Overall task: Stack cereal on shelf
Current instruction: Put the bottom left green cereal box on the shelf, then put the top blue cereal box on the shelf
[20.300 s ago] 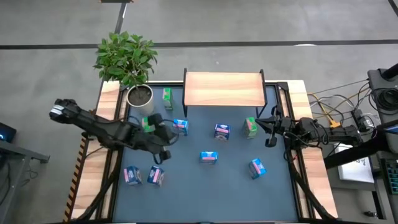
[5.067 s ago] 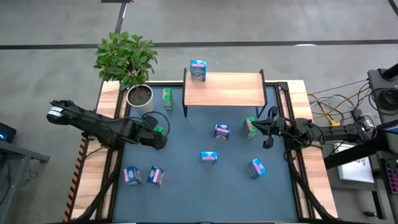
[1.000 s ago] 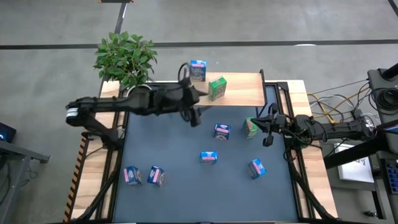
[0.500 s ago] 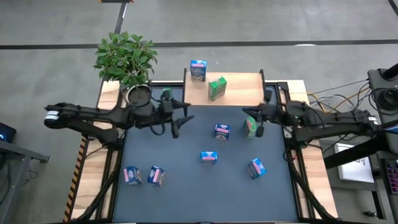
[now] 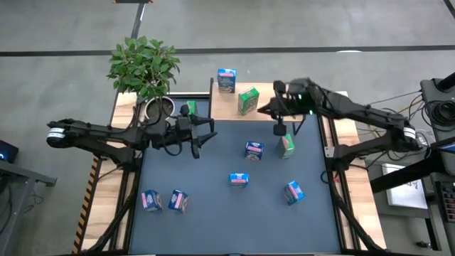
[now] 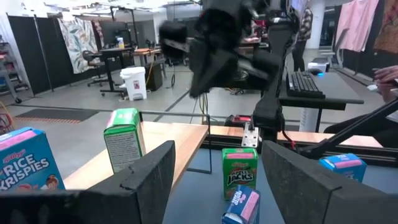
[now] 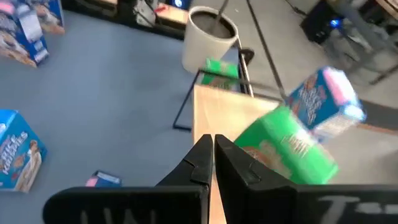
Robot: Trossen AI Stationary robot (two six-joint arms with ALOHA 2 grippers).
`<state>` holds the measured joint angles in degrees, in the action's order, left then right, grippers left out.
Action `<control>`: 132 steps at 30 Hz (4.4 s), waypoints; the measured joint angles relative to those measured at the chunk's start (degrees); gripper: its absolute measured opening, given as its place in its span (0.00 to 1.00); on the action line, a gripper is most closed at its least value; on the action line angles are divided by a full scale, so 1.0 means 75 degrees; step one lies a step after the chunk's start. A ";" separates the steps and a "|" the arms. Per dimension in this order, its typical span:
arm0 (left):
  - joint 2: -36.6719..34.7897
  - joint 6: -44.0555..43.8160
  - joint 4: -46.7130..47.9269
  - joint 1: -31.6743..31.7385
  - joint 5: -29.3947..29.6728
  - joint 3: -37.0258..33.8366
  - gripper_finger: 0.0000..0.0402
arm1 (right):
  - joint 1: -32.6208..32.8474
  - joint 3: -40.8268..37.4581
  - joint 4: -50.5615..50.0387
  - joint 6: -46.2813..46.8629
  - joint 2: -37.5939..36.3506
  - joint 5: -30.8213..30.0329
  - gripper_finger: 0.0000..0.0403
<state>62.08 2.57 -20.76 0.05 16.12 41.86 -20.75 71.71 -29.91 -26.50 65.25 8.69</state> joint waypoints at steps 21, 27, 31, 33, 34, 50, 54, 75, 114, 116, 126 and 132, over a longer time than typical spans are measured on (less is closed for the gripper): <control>0.0062 0.0339 0.0125 0.0006 -0.0013 0.0045 0.56 | -0.1788 0.2738 -0.1404 -0.0668 0.2602 0.1447 0.52; 0.0062 0.0393 0.0140 0.0006 -0.0012 0.0045 0.56 | -0.1906 0.2908 -0.1709 -0.1123 0.2741 0.1471 0.68; 0.0062 0.0443 0.0133 0.0006 -0.0012 0.0045 0.56 | -0.1970 0.2888 -0.1882 -0.1212 0.2899 0.1468 0.72; 0.0062 0.0474 0.0123 0.0006 -0.0012 0.0045 0.56 | -0.1976 0.2887 -0.1849 -0.1212 0.2929 0.1471 0.72; 0.0062 0.0478 0.0109 0.0006 -0.0012 0.0045 0.56 | -0.1993 0.2887 -0.1852 -0.1212 0.2938 0.1473 0.72; 0.0062 0.0533 0.0078 0.0006 -0.0008 0.0045 0.56 | -0.2026 0.2887 -0.2217 -0.1453 0.3288 0.1490 0.49; 0.0062 0.0533 0.0079 0.0006 -0.0006 0.0045 0.56 | -0.2079 0.2887 -0.2222 -0.1474 0.3216 0.1471 0.44; 0.0062 0.0596 0.0044 0.0006 0.0003 0.0045 0.56 | -0.3789 0.2887 -0.1326 -0.1234 0.3721 0.2850 0.37; 0.0116 -0.0489 0.0171 -0.0143 -0.0017 -0.0444 0.56 | -0.2303 0.2753 -0.2043 0.0576 0.1464 0.3045 0.52; 0.0126 -0.0563 0.0179 -0.0241 -0.0029 -0.0535 0.56 | -0.1755 0.2656 -0.2201 0.0717 0.1214 0.3044 0.50; 0.0125 -0.0701 0.0174 -0.0705 -0.0029 -0.0784 0.56 | 0.0893 0.1101 -0.2379 0.2267 0.0227 0.1400 0.43; 0.0123 -0.0711 0.0172 -0.0764 -0.0032 -0.0786 0.56 | 0.2276 -0.0418 -0.2214 0.3518 -0.0241 -0.0499 0.38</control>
<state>63.00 -2.77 -19.46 -5.67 15.88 35.97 -3.68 68.58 -46.51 -0.12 63.44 4.95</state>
